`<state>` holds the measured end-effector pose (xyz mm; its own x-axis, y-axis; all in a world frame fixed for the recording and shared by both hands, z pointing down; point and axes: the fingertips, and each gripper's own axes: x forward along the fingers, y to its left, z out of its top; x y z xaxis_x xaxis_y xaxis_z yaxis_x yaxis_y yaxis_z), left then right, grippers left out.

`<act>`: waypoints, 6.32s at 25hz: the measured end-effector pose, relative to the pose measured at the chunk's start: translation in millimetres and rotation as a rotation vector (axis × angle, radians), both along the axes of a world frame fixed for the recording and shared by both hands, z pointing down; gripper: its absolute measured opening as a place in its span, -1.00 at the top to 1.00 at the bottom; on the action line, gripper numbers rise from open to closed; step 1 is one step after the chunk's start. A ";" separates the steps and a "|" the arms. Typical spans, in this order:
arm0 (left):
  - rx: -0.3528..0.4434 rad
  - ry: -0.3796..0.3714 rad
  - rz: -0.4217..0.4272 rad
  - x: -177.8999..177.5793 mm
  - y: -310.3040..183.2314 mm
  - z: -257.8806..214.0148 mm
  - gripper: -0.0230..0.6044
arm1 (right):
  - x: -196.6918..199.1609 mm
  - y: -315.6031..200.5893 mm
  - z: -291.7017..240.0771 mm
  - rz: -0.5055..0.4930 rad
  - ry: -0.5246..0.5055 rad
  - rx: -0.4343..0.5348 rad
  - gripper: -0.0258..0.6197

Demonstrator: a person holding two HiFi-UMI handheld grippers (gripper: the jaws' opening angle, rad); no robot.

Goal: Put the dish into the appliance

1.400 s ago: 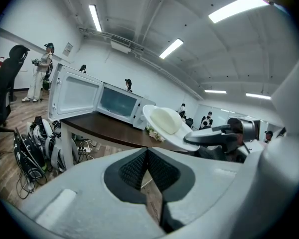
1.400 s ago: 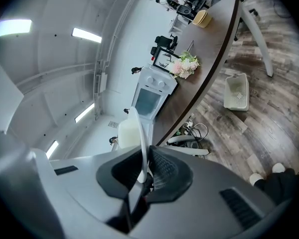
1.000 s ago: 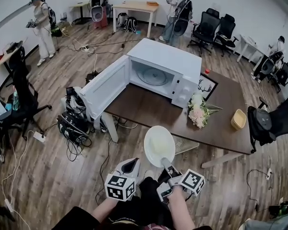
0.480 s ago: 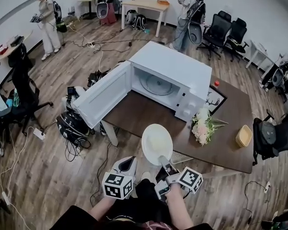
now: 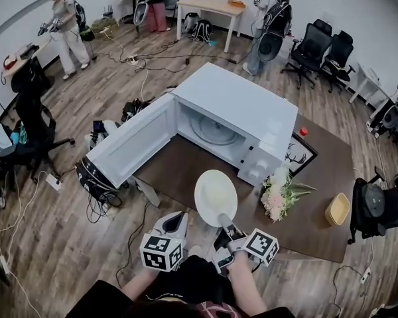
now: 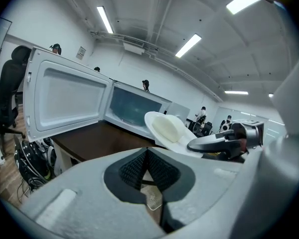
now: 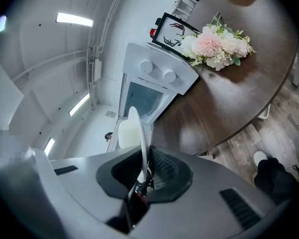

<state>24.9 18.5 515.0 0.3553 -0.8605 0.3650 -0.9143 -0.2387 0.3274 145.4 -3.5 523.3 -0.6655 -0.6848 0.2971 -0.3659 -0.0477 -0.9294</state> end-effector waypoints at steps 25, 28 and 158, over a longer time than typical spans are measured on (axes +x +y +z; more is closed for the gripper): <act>-0.002 -0.023 -0.061 -0.7 -104.5 9.4 0.90 | 0.5 -92.2 18.6 -0.007 -0.028 -0.057 0.79; 0.010 -0.023 -0.034 -9.1 -128.2 6.6 0.90 | -7.6 -110.7 19.5 0.013 -0.024 -0.056 0.79; -0.046 -0.013 0.258 -83.1 -263.7 27.9 0.90 | -94.2 -280.8 64.0 -0.088 0.977 0.297 -0.17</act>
